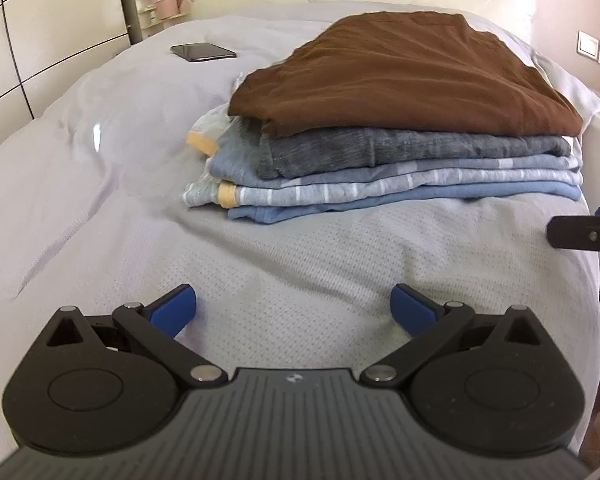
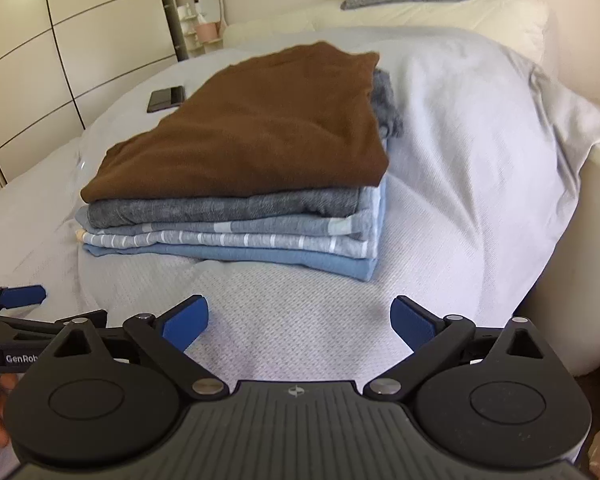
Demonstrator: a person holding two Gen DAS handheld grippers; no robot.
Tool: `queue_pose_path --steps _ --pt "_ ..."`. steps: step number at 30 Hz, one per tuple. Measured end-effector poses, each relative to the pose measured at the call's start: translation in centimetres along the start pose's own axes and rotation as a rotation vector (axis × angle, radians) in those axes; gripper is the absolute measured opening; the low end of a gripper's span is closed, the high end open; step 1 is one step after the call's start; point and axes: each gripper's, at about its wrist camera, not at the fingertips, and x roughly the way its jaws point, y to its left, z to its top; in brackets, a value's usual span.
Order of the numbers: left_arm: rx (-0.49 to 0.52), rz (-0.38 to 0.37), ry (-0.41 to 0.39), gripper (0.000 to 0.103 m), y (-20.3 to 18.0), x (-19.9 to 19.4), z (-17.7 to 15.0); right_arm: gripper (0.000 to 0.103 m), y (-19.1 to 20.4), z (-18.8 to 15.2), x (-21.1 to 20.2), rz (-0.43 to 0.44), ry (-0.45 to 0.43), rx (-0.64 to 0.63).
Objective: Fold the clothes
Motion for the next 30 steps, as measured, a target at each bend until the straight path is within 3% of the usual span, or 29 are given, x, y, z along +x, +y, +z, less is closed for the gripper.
queue_pose_path --steps 6,18,30 --pt "-0.024 -0.003 -0.021 0.102 -0.1 -0.6 -0.1 0.101 0.4 0.4 0.8 -0.043 0.053 0.031" --pt "-0.041 0.057 -0.094 0.102 -1.6 -6.6 -0.6 0.101 0.8 0.3 -3.6 -0.074 0.018 0.021" --pt "-0.119 -0.024 -0.081 0.102 -2.8 -12.5 -1.8 0.101 1.7 -0.5 -10.4 -0.08 -0.013 -0.01"
